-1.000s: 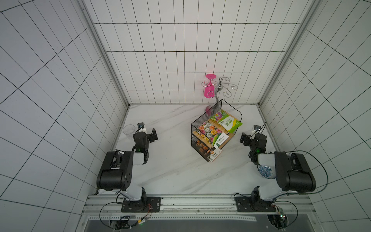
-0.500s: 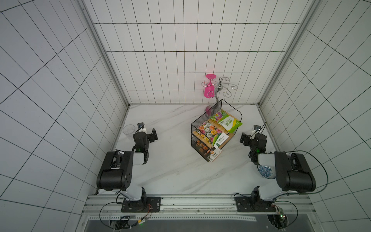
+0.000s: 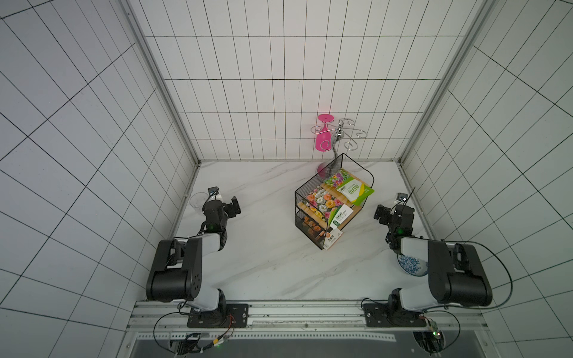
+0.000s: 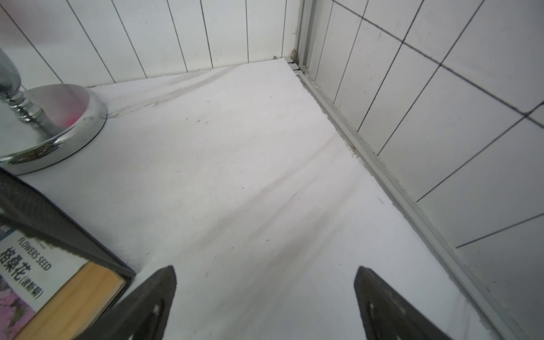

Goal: Take the seed bag off the shelf
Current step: Move the shelf to the center of the board.

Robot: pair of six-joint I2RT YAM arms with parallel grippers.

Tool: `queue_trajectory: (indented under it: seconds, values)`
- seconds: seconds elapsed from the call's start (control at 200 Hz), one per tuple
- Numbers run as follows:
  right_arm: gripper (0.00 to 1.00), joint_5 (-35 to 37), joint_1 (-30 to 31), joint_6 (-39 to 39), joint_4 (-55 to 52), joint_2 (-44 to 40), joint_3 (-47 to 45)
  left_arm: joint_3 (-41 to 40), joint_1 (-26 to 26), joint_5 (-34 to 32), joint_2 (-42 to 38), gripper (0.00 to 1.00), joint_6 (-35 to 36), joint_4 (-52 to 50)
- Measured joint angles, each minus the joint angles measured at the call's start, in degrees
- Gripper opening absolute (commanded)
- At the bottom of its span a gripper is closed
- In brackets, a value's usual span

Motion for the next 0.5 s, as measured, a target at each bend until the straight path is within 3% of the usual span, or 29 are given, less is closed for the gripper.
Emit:
queue_trajectory:
  seconds: [0.14,0.26,0.5]
  values:
    - [0.99,4.59,-0.13,4.90,-13.86,-4.31,8.26,8.55,-0.02,-2.64,-6.93,0.99,-7.63,-12.50]
    - [0.99,5.75,-0.24,7.89,-26.32,-4.70,17.31,17.86,-1.07,-3.76,-7.72,0.99,-15.72,-27.28]
    - [0.99,5.20,-0.28,10.80,-54.71,2.75,39.54,33.16,-9.88,-4.11,-5.44,0.99,-34.27,-58.40]
